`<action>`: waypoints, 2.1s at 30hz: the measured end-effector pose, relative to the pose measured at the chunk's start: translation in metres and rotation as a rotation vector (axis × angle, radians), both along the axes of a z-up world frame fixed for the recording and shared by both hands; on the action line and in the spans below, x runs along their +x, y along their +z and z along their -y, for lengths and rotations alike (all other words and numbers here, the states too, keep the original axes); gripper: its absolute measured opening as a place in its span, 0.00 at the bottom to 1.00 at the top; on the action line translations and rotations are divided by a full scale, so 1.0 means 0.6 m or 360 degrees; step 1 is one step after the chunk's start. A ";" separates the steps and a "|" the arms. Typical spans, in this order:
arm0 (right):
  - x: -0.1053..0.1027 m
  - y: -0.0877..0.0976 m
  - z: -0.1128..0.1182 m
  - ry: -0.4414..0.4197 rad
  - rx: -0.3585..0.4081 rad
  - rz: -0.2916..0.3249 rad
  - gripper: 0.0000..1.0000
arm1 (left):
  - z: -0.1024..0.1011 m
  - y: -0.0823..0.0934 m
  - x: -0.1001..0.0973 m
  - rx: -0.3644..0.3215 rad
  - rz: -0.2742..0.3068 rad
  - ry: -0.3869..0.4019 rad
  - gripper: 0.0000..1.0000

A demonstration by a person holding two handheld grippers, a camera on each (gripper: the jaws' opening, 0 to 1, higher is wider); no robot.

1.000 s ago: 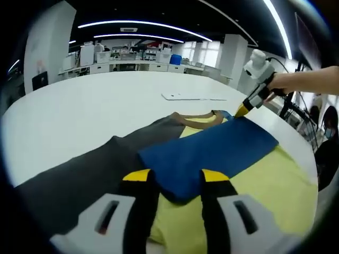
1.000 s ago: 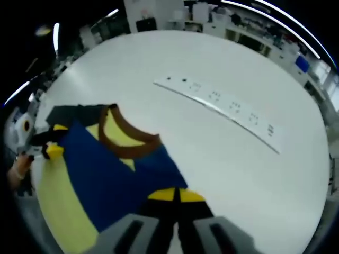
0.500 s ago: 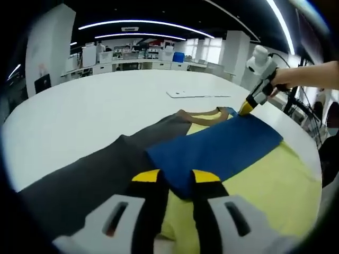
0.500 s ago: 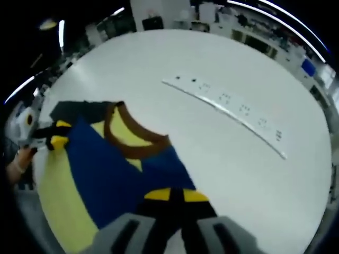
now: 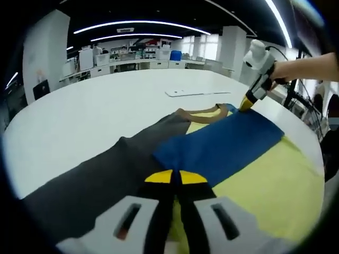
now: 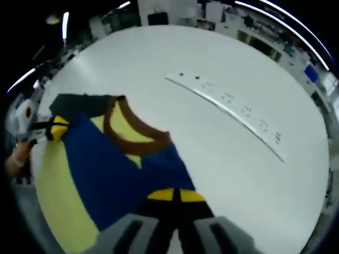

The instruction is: Fold the garment on the visible template until the final outline fits inside the template.

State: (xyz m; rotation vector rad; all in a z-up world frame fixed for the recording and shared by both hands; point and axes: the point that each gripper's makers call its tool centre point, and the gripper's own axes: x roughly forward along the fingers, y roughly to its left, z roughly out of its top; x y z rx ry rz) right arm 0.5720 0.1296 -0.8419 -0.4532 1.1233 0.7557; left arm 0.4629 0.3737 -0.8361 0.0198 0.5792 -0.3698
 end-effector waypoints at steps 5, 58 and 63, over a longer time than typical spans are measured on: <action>0.015 0.007 0.026 -0.0088 -0.0012 0.0001 0.00 | -0.003 0.007 0.000 0.0002 0.0015 -0.0001 0.00; -0.132 0.074 0.054 -0.0139 0.0496 0.0307 0.99 | -0.076 0.084 -0.098 -0.0164 0.0127 0.0025 0.99; -0.172 0.096 0.055 -0.0148 0.0551 0.0360 0.99 | -0.116 0.096 -0.125 -0.0133 0.0114 0.0045 0.99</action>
